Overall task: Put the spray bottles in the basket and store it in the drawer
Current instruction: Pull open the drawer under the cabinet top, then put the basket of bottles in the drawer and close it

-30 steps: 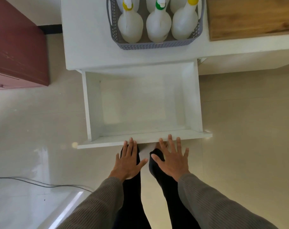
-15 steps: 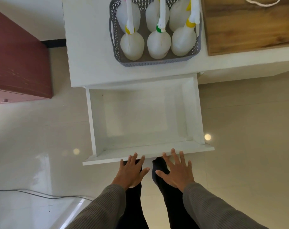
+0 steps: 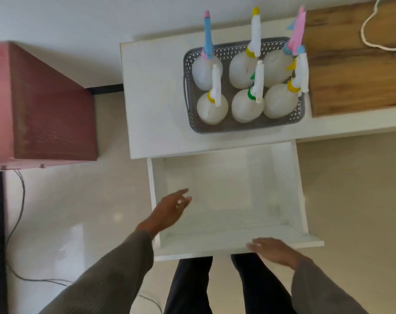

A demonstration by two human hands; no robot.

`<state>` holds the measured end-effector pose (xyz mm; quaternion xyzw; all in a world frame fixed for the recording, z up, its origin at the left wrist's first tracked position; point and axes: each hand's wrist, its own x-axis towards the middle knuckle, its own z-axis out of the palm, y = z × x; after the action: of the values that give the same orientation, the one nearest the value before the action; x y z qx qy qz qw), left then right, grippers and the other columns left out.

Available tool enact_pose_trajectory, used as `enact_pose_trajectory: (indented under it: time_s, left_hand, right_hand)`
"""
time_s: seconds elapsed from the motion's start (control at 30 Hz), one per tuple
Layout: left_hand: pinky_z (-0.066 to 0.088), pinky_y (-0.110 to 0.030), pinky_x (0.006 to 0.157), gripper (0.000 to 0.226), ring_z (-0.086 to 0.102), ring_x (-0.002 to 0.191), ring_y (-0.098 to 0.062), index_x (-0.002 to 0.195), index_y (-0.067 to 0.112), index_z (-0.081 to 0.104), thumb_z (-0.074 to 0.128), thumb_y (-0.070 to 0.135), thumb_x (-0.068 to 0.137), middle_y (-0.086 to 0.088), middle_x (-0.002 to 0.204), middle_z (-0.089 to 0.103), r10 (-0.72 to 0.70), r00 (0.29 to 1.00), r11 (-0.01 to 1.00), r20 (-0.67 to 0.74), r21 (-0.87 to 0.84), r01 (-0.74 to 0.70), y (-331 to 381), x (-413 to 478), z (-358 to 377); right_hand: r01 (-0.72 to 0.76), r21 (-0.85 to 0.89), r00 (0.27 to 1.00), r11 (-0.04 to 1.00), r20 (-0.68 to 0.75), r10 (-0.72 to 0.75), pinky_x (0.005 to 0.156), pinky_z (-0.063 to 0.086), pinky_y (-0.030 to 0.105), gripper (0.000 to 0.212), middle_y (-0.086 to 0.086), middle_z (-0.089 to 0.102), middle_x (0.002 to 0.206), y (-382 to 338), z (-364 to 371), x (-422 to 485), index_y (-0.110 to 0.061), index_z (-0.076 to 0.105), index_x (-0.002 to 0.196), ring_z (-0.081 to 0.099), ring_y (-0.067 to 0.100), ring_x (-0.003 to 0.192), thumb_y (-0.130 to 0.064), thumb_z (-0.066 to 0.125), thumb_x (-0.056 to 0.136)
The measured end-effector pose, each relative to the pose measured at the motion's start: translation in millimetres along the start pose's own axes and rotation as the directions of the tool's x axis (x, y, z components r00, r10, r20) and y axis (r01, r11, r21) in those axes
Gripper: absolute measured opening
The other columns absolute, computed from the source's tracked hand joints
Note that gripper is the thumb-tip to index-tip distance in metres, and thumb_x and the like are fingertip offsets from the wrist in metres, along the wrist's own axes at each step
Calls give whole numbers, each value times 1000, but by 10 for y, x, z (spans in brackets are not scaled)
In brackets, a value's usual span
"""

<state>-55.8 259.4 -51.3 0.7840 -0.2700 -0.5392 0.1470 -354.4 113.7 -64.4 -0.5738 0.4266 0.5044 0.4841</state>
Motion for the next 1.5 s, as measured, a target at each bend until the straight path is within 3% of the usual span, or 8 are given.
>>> enact_pose_trajectory:
  time_s: [0.1,0.2,0.33,0.8,1.07,1.3,1.4,1.5]
  left_hand:
    - [49,-31,91,36,65,98,-23,135,14,56,53,25,100,-13,115,68,-10,985,994,-174,-109,-9,153,290,-457]
    - [53,-18,77,30,66,92,-24,129,10,59,49,16,101,-12,110,68,-17,948,960,-319,-272,-74,438,642,-832]
    - [51,-34,76,25,64,93,-19,122,21,59,46,28,103,-4,109,67,-73,884,890,-463,-430,-151,928,1116,-1215]
    - [58,-33,81,20,69,88,-20,101,11,64,46,19,99,-7,97,70,-360,828,725,-430,-688,-41,1598,1900,-1521]
    - [56,-29,73,24,62,76,-17,94,11,65,46,25,101,-2,82,65,-375,834,695,-405,-718,-36,1544,1970,-1552]
    - [57,-27,64,30,67,56,-13,99,6,60,41,29,104,-1,61,72,-287,930,551,-232,-834,-38,1617,1912,-1554]
    - [55,-27,66,32,67,58,-12,98,7,62,37,27,106,1,62,73,-283,934,544,-217,-838,-29,1627,1896,-1559]
    - [52,-27,65,33,65,58,-13,96,7,63,36,24,106,2,61,72,-304,923,548,-234,-836,-31,1636,1883,-1547]
  right_hand:
    - [191,363,949,912,-307,-77,92,46,31,38,1,63,130,-243,-698,-59,-25,59,130,62,16,111,-43,54,97]
    - [421,370,697,828,-716,-34,90,51,43,9,4,73,102,-439,-1535,-129,-29,69,96,68,26,99,-25,62,93]
    - [663,493,490,564,-855,171,88,56,41,5,5,73,99,-703,-2652,-218,-29,68,85,70,23,93,-27,64,84]
    - [520,270,567,810,-819,-91,83,55,40,24,10,72,106,-1295,-3727,95,-12,73,106,67,26,99,-21,62,87]
    - [543,295,577,786,-811,-94,97,52,46,29,13,69,117,-1337,-3798,124,-10,69,117,64,29,111,-18,56,92]
    - [598,471,626,649,-780,-9,75,56,29,32,17,67,109,-1465,-3890,158,5,63,119,58,12,66,-16,57,95]
    - [580,558,674,593,-738,35,51,52,20,10,6,65,87,-1481,-3896,119,-8,67,89,59,10,59,-15,62,94]
    - [578,554,670,599,-741,40,58,53,25,8,6,63,83,-1469,-3902,140,-10,66,88,60,15,63,-12,60,93]
